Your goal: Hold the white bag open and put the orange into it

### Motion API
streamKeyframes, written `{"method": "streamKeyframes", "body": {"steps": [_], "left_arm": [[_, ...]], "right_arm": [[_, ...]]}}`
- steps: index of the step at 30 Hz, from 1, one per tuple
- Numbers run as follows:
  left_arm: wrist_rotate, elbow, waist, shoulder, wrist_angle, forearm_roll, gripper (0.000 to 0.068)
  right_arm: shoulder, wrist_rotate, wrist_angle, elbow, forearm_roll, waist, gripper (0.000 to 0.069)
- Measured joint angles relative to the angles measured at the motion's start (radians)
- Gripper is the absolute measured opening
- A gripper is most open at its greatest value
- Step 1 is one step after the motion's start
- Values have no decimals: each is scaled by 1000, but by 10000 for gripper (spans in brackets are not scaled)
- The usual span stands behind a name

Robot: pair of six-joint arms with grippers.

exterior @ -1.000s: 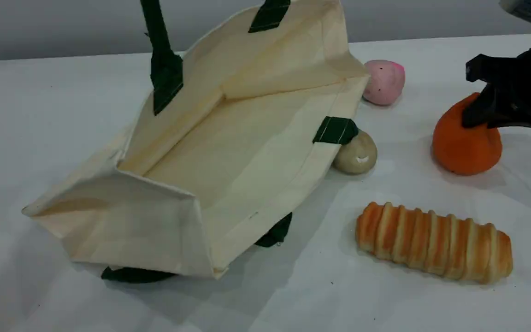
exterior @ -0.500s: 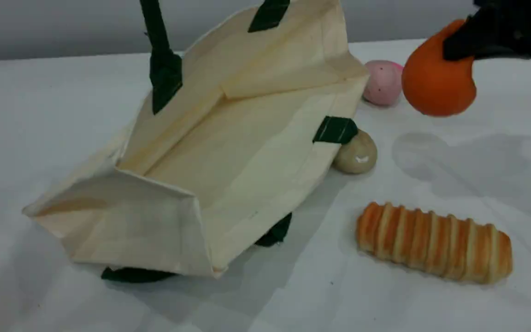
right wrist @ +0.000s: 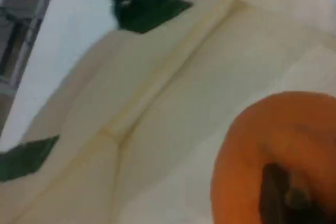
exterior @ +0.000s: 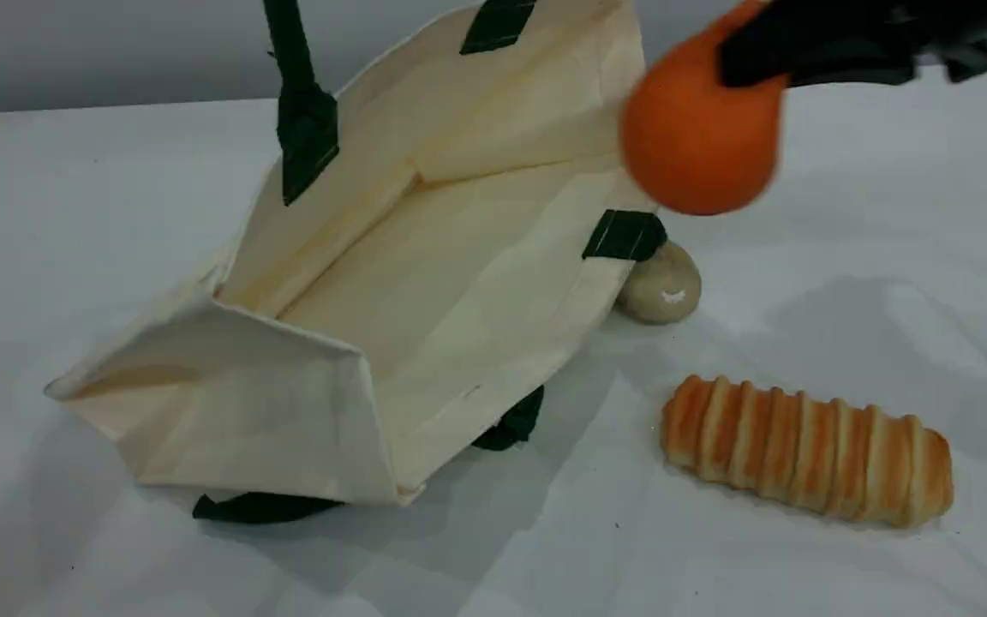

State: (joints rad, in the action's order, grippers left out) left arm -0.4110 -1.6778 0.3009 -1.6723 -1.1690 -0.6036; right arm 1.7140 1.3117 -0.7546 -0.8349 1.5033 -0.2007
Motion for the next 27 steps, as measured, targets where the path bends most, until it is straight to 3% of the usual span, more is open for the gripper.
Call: {"method": "streamKeyframes", "body": {"steps": [6, 11, 22, 27], "left_arm": [[1, 0, 0, 0, -1, -12, 71], [-1, 0, 0, 0, 0, -25, 71], [-2, 0, 0, 0, -4, -27, 71], [-2, 0, 0, 0, 1, -27, 71]], "right_arm": [[5, 97, 104, 0, 156, -155, 41], [29, 201, 115, -1, 243, -237, 41], [196, 216, 107, -164, 242, -319, 41], [269, 216, 66, -191, 241, -319, 41]]}}
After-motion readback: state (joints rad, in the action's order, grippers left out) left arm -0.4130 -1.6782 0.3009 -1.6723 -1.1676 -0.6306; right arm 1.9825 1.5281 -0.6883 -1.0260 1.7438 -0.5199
